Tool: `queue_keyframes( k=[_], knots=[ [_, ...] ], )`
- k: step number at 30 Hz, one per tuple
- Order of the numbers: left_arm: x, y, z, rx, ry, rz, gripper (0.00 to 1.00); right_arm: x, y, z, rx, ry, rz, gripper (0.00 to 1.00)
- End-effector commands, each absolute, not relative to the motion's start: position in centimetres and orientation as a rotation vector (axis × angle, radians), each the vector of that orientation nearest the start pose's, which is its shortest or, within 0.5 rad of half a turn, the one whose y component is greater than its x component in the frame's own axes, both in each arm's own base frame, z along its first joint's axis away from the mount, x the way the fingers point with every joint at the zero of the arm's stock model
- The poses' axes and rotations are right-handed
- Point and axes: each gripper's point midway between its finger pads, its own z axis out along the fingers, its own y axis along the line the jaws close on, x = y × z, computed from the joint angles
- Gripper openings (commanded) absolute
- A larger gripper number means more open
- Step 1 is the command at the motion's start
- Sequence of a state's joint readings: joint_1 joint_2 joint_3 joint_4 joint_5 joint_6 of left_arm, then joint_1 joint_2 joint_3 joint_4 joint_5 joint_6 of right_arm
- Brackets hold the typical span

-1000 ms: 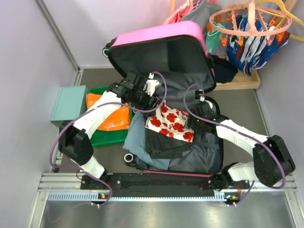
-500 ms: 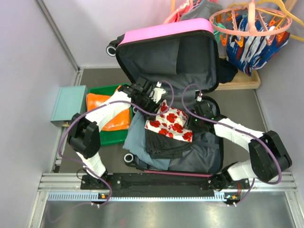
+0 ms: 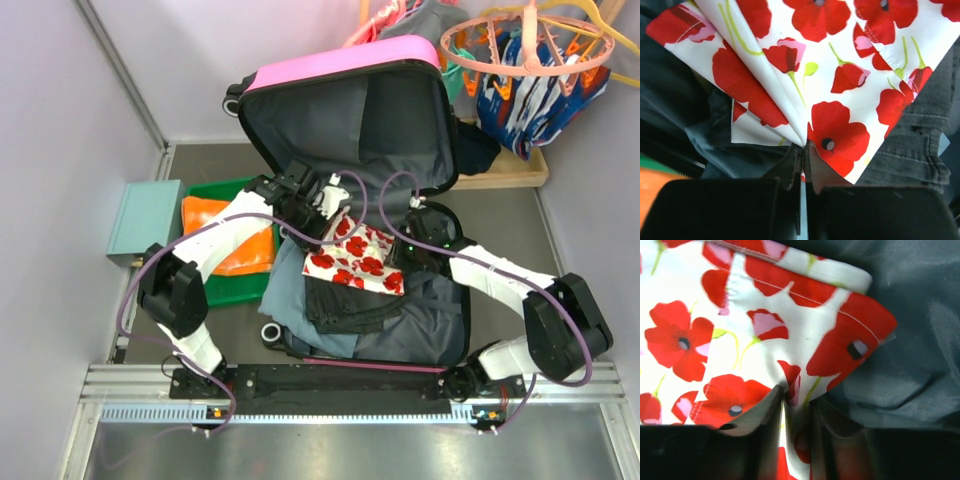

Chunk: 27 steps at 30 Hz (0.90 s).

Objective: Open, take out, and arrange the luggage

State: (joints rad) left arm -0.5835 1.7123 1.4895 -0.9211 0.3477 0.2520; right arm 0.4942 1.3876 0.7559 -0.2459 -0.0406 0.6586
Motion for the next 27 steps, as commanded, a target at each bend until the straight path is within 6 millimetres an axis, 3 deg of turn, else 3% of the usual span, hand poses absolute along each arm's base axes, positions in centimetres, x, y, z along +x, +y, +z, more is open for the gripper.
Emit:
queue_keyframes(
  k=[1, 5, 8, 12, 16, 17, 18, 21, 25, 27],
  knots=[
    [26.4, -22.7, 16.0, 1.222, 2.433, -0.527, 0.00, 29.3, 19.2, 7.5, 0.150, 2.494, 0.540, 0.36],
    [25.9, -22.1, 15.2, 1.226, 2.457, -0.515, 0.00, 28.9, 19.6, 6.6, 0.140, 2.516, 0.570, 0.39],
    [26.0, -22.1, 14.5, 1.222, 2.468, -0.511, 0.00, 28.7, 20.4, 6.1, 0.125, 2.527, 0.620, 0.33],
    [26.0, -22.3, 14.1, 1.214, 2.487, -0.535, 0.00, 28.7, 20.8, 6.3, 0.104, 2.525, 0.643, 0.15],
    [26.4, -22.6, 15.8, 1.205, 2.428, -0.547, 0.00, 29.0, 19.5, 7.1, 0.089, 2.507, 0.530, 0.10],
    [26.4, -22.6, 16.1, 1.200, 2.418, -0.545, 0.00, 29.3, 19.5, 7.7, 0.079, 2.496, 0.512, 0.12],
    [26.5, -22.6, 16.3, 1.199, 2.403, -0.546, 0.00, 29.2, 19.5, 7.8, 0.050, 2.498, 0.496, 0.27],
    [26.0, -22.3, 16.5, 1.197, 2.403, -0.548, 0.00, 28.4, 19.8, 8.4, -0.011, 2.523, 0.463, 0.44],
    [25.3, -21.9, 16.2, 1.196, 2.415, -0.558, 0.00, 27.3, 18.9, 9.8, -0.002, 2.500, 0.358, 0.58],
    [25.0, -21.7, 15.7, 1.198, 2.427, -0.555, 0.00, 26.7, 19.2, 11.6, -0.058, 2.434, 0.366, 0.59]
  ],
)
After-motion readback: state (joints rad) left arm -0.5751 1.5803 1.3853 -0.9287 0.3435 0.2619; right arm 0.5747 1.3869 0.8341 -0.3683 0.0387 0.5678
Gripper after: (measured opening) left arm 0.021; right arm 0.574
